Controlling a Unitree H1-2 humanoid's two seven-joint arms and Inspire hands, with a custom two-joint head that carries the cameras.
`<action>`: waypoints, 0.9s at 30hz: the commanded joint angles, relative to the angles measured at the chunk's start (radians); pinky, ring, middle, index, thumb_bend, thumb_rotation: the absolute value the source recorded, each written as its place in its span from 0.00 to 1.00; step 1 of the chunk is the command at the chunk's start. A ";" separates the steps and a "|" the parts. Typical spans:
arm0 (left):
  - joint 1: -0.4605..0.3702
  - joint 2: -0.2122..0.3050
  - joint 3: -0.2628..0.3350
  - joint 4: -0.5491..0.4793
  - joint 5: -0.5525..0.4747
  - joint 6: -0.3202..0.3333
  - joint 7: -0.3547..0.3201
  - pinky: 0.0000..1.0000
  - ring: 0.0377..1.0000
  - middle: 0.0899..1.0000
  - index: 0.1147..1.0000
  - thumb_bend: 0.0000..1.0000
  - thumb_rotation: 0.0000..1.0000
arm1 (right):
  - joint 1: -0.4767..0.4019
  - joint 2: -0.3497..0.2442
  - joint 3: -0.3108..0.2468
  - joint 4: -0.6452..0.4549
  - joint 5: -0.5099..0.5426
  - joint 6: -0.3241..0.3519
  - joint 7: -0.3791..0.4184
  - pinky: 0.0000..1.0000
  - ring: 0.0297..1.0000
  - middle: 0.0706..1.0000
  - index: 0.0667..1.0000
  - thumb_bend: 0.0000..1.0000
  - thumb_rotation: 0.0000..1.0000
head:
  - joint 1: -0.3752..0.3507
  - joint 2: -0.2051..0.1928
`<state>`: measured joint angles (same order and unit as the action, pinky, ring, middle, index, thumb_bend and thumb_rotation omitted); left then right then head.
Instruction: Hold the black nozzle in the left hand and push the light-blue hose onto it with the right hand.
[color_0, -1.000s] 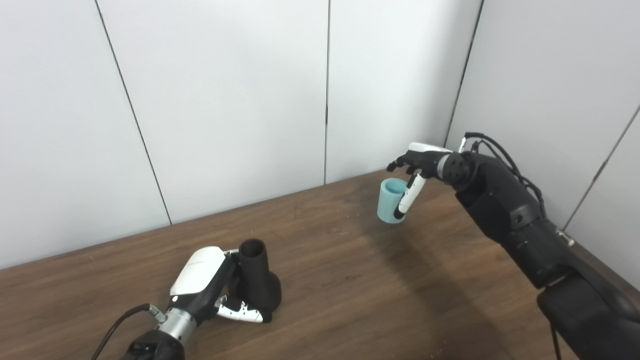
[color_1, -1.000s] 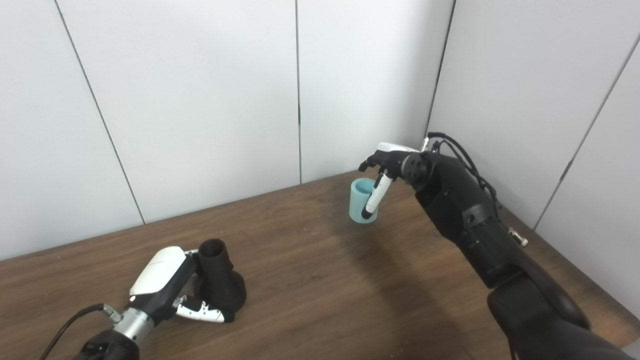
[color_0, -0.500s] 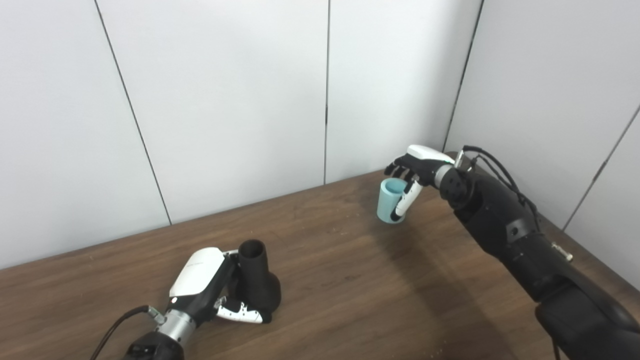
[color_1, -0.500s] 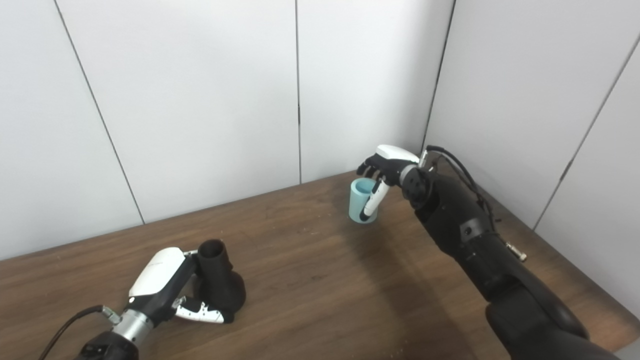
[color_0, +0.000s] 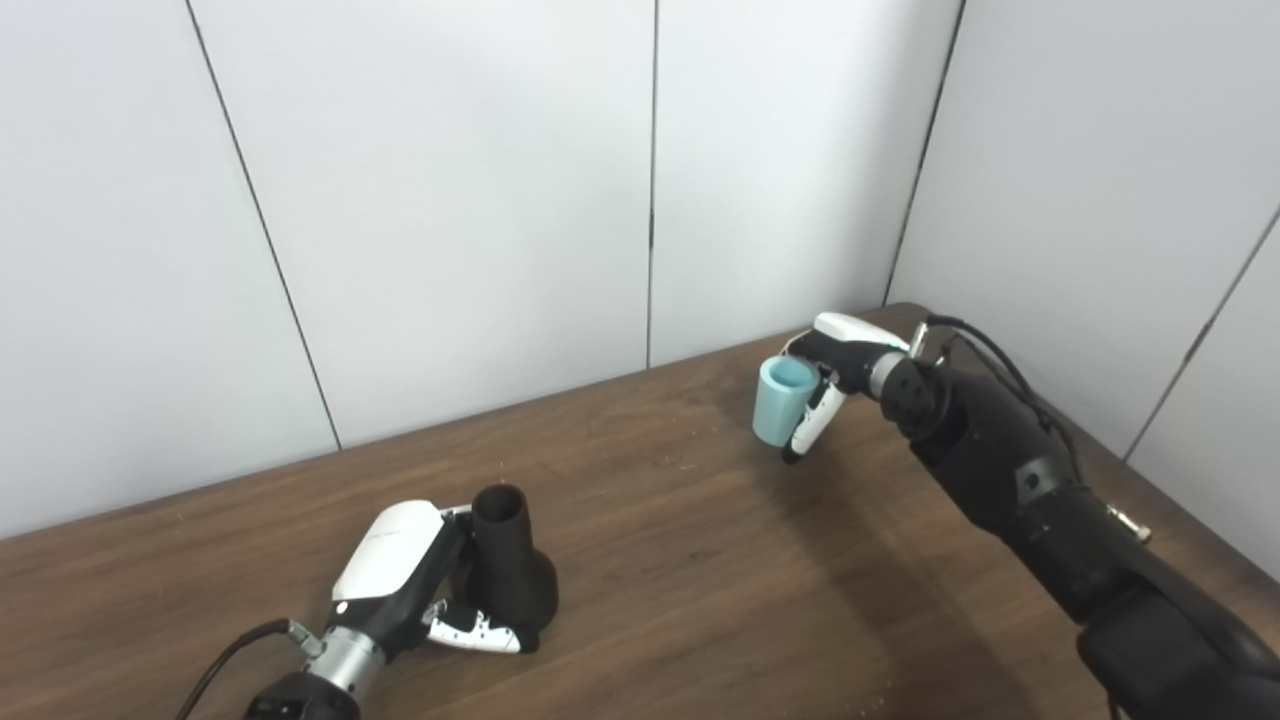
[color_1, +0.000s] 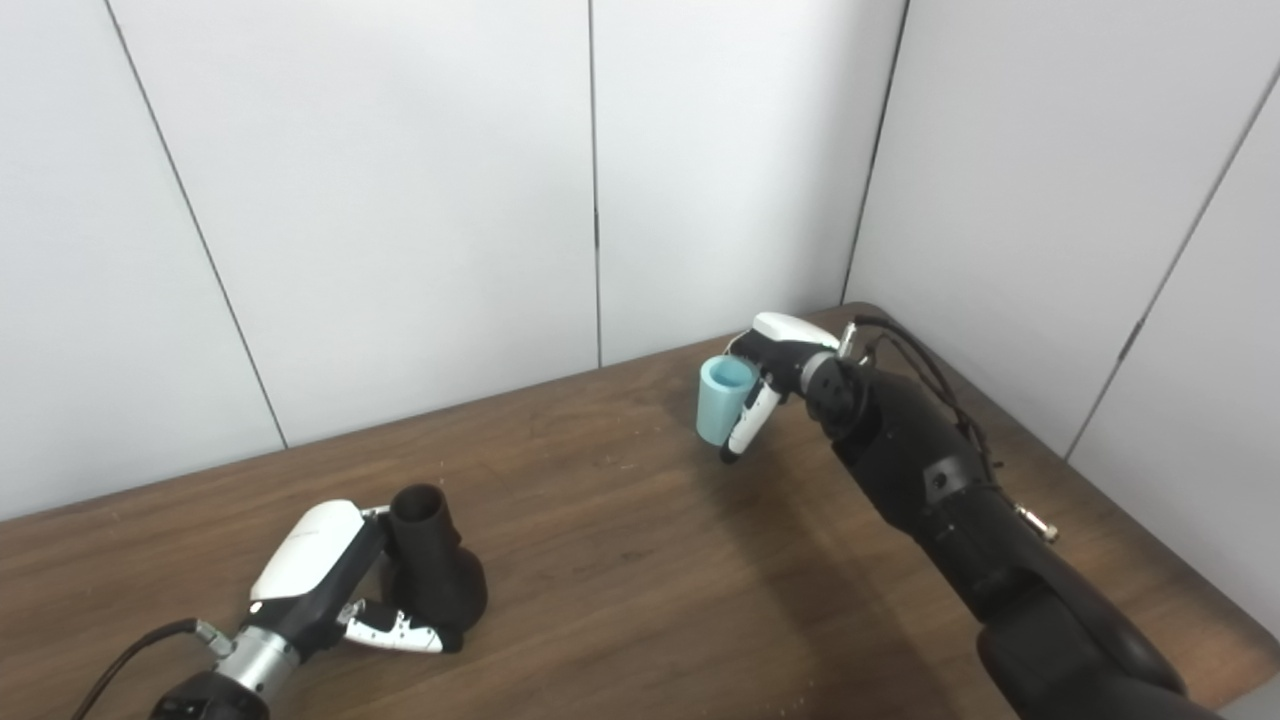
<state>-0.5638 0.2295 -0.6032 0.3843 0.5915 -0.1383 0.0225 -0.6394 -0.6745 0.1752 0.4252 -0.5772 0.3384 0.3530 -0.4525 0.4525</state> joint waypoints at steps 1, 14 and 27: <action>0.121 0.079 -0.055 0.083 0.058 0.077 -0.159 0.53 0.48 0.44 0.41 0.52 0.00 | -0.042 -0.036 -0.005 -0.029 -0.011 -0.018 -0.033 0.57 0.65 0.68 0.69 0.80 0.07 | 0.001 0.002; 0.121 0.076 -0.057 0.077 0.057 0.082 -0.162 0.53 0.49 0.43 0.42 0.52 0.00 | -0.017 -0.001 -0.062 -0.034 0.016 -0.087 -0.204 0.44 0.47 0.46 0.43 0.53 0.00 | 0.011 0.011; 0.119 0.077 -0.054 0.064 0.058 0.095 -0.166 0.54 0.50 0.44 0.41 0.52 0.00 | -0.024 0.022 -0.056 -0.017 0.010 -0.108 -0.256 0.44 0.47 0.46 0.43 0.53 0.00 | 0.026 0.022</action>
<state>-0.5559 0.2339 -0.6011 0.3729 0.5846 -0.1377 0.0209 -0.6023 -0.6209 0.1382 0.4337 -0.5644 0.2671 0.1423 -0.4250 0.4740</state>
